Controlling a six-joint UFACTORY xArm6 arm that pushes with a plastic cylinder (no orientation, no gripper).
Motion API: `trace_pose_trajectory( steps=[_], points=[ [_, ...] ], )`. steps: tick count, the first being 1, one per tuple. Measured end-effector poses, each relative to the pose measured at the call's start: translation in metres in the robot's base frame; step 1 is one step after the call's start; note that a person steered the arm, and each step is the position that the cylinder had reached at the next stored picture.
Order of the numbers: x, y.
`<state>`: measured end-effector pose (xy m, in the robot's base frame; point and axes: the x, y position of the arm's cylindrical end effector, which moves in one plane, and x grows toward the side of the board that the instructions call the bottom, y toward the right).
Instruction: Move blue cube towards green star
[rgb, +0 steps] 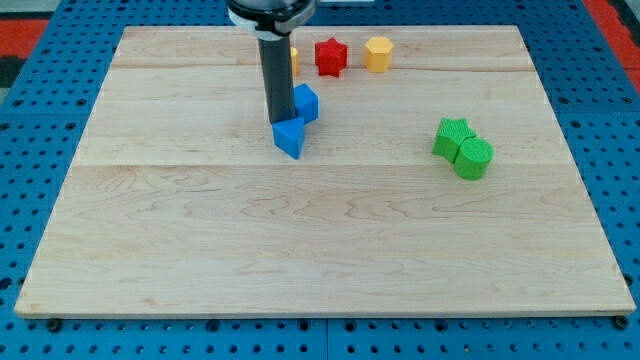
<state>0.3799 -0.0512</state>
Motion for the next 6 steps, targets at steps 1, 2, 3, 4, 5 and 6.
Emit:
trace_pose_trajectory(
  steps=[1, 2, 3, 4, 5, 6],
  points=[
    [-0.019, -0.016],
    [-0.041, 0.005],
    [-0.026, 0.062],
    [-0.018, 0.095],
    [0.002, 0.114],
    [0.006, 0.127]
  ],
)
